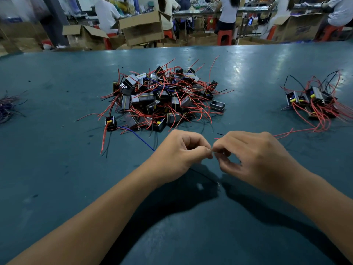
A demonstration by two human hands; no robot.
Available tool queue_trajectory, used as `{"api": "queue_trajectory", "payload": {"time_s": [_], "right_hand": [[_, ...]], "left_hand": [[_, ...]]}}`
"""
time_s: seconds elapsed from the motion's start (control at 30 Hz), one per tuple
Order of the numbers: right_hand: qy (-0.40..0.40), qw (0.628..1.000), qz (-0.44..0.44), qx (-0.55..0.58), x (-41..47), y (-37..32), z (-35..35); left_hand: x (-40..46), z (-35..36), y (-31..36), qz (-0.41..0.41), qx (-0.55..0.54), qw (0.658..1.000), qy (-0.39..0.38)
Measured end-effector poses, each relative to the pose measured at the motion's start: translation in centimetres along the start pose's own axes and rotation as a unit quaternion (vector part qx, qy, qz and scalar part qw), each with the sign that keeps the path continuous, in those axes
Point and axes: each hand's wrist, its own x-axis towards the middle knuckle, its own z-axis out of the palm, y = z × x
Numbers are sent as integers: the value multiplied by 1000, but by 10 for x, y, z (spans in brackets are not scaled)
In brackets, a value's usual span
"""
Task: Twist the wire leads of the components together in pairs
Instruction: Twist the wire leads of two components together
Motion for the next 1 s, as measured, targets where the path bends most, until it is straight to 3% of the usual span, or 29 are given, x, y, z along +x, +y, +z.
{"api": "queue_trajectory", "payload": {"time_s": [0.13,0.27,0.37,0.43,0.5,0.53,0.67,0.7,0.73,0.77,0.8,0.9,0.93,0.97,1.0], "right_hand": [[1,997,-49,-53,2,1,-2],[-4,998,-41,-38,7,-1,0],[-47,995,72,53,6,-4,3],[-74,956,208,191,5,-7,7],[-82,877,335,334,6,-9,9],[-91,817,396,409,7,-10,9],[-139,500,537,665,12,-9,3],[-140,446,541,699,14,-9,0],[-143,432,538,709,14,-10,-2],[-146,470,529,692,13,-9,-1],[-145,544,511,650,11,-8,0],[-82,820,376,424,3,-5,5],[-51,894,302,326,1,-3,5],[-30,942,226,246,-1,0,6],[-23,966,168,195,-1,2,4]], "left_hand": [[-2,0,1,-17,-19,1000,-12],[-1,0,1,-13,-33,999,-6],[-1,-1,-1,-1,-18,1000,0],[-1,-1,-2,19,26,999,2],[-2,-1,-1,55,83,995,6],[-2,0,-1,87,126,988,13],[-2,2,-2,204,301,930,53],[-2,1,-2,206,302,929,55],[-2,1,-2,201,295,933,55],[-3,0,-2,187,283,939,51],[-3,0,-2,168,264,949,44],[-2,-1,-3,92,169,981,15],[-2,-1,-2,76,139,987,11],[-2,-1,-2,68,117,991,10],[-1,-1,-1,63,101,993,10]]}}
